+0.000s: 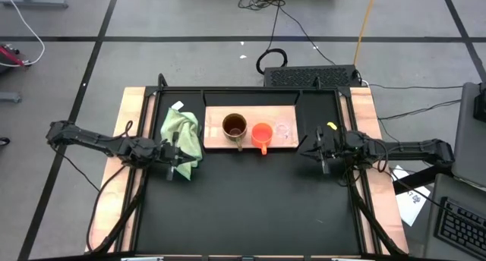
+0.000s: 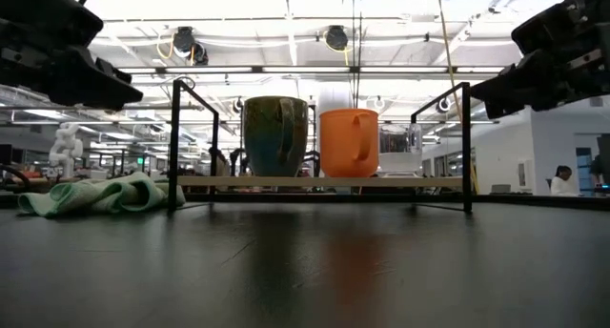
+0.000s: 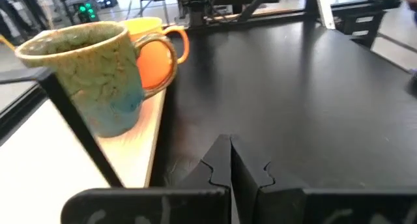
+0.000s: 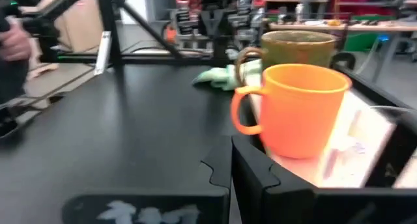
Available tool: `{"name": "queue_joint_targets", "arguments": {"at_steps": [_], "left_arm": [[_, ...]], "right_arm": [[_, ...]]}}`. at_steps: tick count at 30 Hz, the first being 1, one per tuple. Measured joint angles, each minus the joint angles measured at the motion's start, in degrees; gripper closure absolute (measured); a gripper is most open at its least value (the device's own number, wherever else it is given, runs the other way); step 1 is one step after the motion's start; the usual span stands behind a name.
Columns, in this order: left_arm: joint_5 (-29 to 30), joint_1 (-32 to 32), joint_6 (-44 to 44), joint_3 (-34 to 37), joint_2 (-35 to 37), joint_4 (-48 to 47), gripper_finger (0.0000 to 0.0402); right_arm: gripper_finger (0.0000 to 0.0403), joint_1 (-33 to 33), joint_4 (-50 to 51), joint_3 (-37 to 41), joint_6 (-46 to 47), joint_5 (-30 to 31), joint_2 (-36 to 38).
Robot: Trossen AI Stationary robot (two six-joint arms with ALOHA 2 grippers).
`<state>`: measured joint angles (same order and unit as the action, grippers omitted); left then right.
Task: Stack small to large cups/mugs on shelf
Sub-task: Return to Home Position
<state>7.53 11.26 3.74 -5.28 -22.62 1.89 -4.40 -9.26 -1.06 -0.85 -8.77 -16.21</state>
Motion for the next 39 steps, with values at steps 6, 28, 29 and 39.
{"name": "queue_joint_targets", "arguments": {"at_steps": [6, 28, 29, 39], "left_arm": [[-3.0, -2.5, -2.2, 0.0, -2.8, 3.2, 0.0401], [-12.2, -16.7, 1.1, 2.4, -9.8, 23.3, 0.0401], [-12.7, -17.1, 1.1, 2.3, -9.0, 23.5, 0.0401], [-15.5, -17.7, -0.7, 2.3, -0.1, 16.3, 0.0401]], "right_arm": [[0.0403, 0.0, -3.8, 0.0, 0.7, 1.2, 0.0], [0.0403, 0.0, -7.2, 0.1, -1.7, 0.5, 0.1], [0.0403, 0.0, -7.2, 0.1, -1.8, 0.5, 0.1], [0.0403, 0.0, -9.7, 0.1, -1.2, -1.0, 0.1]]}}
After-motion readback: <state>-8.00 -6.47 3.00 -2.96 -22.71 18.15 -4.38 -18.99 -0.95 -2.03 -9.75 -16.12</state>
